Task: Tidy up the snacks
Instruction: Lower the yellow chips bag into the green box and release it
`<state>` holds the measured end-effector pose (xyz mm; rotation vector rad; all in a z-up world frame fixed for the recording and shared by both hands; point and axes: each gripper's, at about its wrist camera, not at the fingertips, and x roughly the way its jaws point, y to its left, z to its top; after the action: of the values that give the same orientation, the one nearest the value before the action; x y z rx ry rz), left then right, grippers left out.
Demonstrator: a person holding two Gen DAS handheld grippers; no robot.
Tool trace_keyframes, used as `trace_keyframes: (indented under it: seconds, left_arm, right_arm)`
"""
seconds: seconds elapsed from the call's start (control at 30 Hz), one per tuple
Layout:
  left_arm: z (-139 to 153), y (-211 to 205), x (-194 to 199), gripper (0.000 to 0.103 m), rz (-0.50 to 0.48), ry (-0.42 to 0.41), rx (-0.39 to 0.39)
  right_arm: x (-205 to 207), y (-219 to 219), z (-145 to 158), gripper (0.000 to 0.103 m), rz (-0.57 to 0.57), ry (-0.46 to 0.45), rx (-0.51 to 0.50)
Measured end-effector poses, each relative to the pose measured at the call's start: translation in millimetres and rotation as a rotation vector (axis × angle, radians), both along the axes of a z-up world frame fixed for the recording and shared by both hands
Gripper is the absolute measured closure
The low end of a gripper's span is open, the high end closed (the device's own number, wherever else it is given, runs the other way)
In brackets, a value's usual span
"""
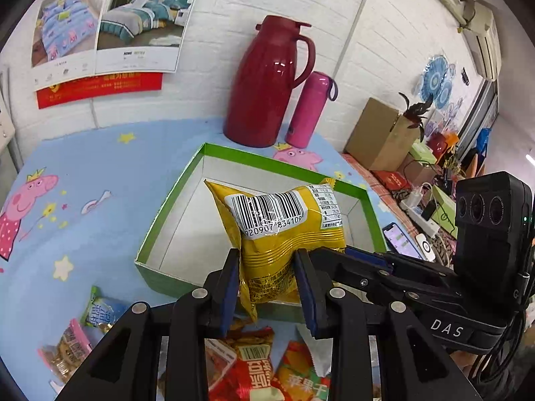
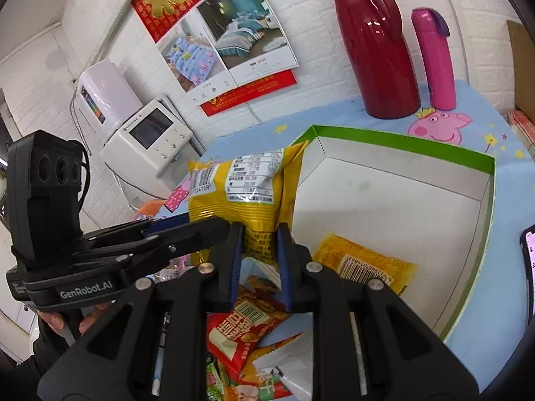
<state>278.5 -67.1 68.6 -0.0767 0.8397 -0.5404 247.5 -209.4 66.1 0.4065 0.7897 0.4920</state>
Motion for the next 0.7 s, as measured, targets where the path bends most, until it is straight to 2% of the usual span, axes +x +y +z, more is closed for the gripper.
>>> trace_keyframes:
  seconds: [0.13, 0.17, 0.2, 0.23, 0.27, 0.3, 0.43, 0.7]
  left_arm:
    - [-15.4, -0.5, 19.2, 0.068, 0.011, 0.021, 0.019]
    - [-17.3, 0.4, 21.3, 0.064, 0.022, 0.019, 0.027]
    - [-18.9, 2.3, 22.9, 0.048, 0.036, 0.024, 0.037]
    - [-19.2, 6.5, 23.6, 0.032, 0.065, 0.018, 0.04]
    - [-19.5, 12.3, 23.5, 0.024, 0.088, 0.005, 0.033]
    - [-18.7, 18.6, 21.8, 0.015, 0.116, -0.012, 0.021]
    - [-19.5, 33.4, 17.7, 0.014, 0.151, -0.01, -0.005]
    - [-4.2, 41.6, -15.7, 0.014, 0.175, -0.037, 0.023]
  right_arm:
    - [17.8, -1.8, -16.0, 0.077, -0.01, 0.029, -0.012]
    - [20.0, -2.4, -18.1, 0.071, -0.016, 0.031, -0.025]
    - [21.1, -3.5, -19.1, 0.054, -0.022, 0.027, -0.038]
    - [20.3, -6.3, -19.2, 0.047, -0.048, 0.014, -0.055]
    - [18.5, -10.4, -19.2, 0.033, -0.066, -0.004, -0.056]
    - [16.5, -14.4, -18.8, 0.025, -0.082, -0.016, -0.052]
    - [10.6, -19.9, -17.6, 0.022, -0.11, -0.008, -0.045]
    - [-22.3, -6.6, 6.2, 0.021, -0.096, -0.045, -0.076]
